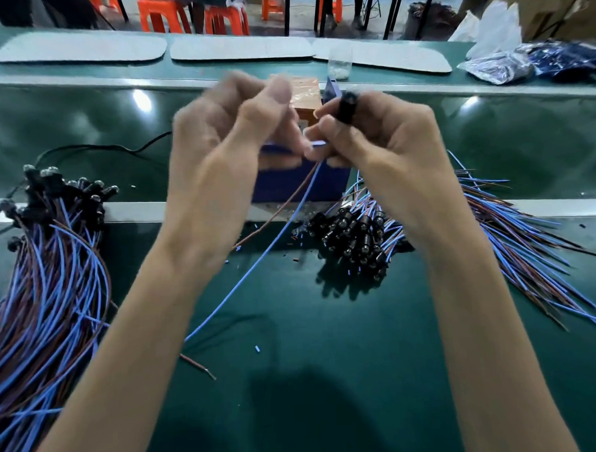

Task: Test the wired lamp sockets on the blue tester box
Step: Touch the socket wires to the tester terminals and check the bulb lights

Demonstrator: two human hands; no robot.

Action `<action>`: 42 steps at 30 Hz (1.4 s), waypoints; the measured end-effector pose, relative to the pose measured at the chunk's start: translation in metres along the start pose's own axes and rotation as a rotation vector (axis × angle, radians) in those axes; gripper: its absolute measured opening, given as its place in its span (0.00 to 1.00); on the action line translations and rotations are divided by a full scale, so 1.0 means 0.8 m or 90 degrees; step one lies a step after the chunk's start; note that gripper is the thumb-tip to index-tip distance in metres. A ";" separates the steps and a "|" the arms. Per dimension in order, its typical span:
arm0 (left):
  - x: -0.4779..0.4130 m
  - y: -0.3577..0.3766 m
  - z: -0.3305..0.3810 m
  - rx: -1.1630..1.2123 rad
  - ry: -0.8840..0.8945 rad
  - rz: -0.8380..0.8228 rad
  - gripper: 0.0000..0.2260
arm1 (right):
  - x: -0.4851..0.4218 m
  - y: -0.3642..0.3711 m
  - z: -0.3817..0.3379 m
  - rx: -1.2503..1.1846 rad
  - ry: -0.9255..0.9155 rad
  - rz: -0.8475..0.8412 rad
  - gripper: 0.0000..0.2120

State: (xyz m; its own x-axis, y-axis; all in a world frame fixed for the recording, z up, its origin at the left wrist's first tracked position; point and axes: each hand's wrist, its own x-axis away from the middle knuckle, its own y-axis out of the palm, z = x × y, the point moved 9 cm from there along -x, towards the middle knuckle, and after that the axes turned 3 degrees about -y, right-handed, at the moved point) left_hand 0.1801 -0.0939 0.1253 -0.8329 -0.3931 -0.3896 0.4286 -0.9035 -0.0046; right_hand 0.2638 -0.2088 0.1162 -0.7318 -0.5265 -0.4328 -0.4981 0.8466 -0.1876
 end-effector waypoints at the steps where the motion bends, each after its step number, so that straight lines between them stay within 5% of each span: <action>1: 0.001 0.015 -0.014 0.038 -0.103 -0.080 0.19 | 0.001 -0.002 -0.002 -0.021 -0.002 0.002 0.04; 3: 0.017 0.043 -0.045 0.036 -0.308 -0.225 0.33 | 0.003 0.001 -0.008 -0.059 -0.009 -0.013 0.04; 5: 0.027 0.052 -0.064 0.076 -0.423 -0.246 0.38 | 0.005 0.005 -0.014 -0.066 -0.020 -0.027 0.03; 12: 0.011 0.005 -0.092 0.543 -0.486 0.130 0.26 | 0.004 -0.001 -0.022 -0.087 -0.033 0.002 0.06; 18: 0.010 -0.049 -0.098 0.741 -0.368 0.388 0.19 | 0.005 -0.029 -0.008 -0.246 0.056 0.102 0.09; 22: 0.007 -0.059 -0.086 0.599 -0.310 0.364 0.20 | 0.006 -0.050 0.005 -0.164 0.092 0.182 0.07; 27: -0.003 -0.016 -0.058 0.306 -0.269 0.104 0.21 | 0.011 -0.060 0.016 -0.132 0.129 0.232 0.05; 33: 0.010 0.043 -0.060 -0.086 -0.253 -0.151 0.21 | 0.008 -0.042 0.020 -0.147 0.145 0.111 0.07; 42: 0.013 0.047 -0.062 -0.147 -0.249 -0.199 0.20 | 0.008 -0.030 0.027 -0.179 0.197 0.088 0.13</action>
State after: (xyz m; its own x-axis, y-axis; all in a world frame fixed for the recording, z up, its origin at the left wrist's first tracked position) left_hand 0.2048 -0.1232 0.0751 -0.9820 -0.1860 0.0337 0.1690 -0.9436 -0.2846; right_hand 0.2811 -0.2307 0.0988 -0.8838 -0.4450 -0.1444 -0.4620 0.8787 0.1199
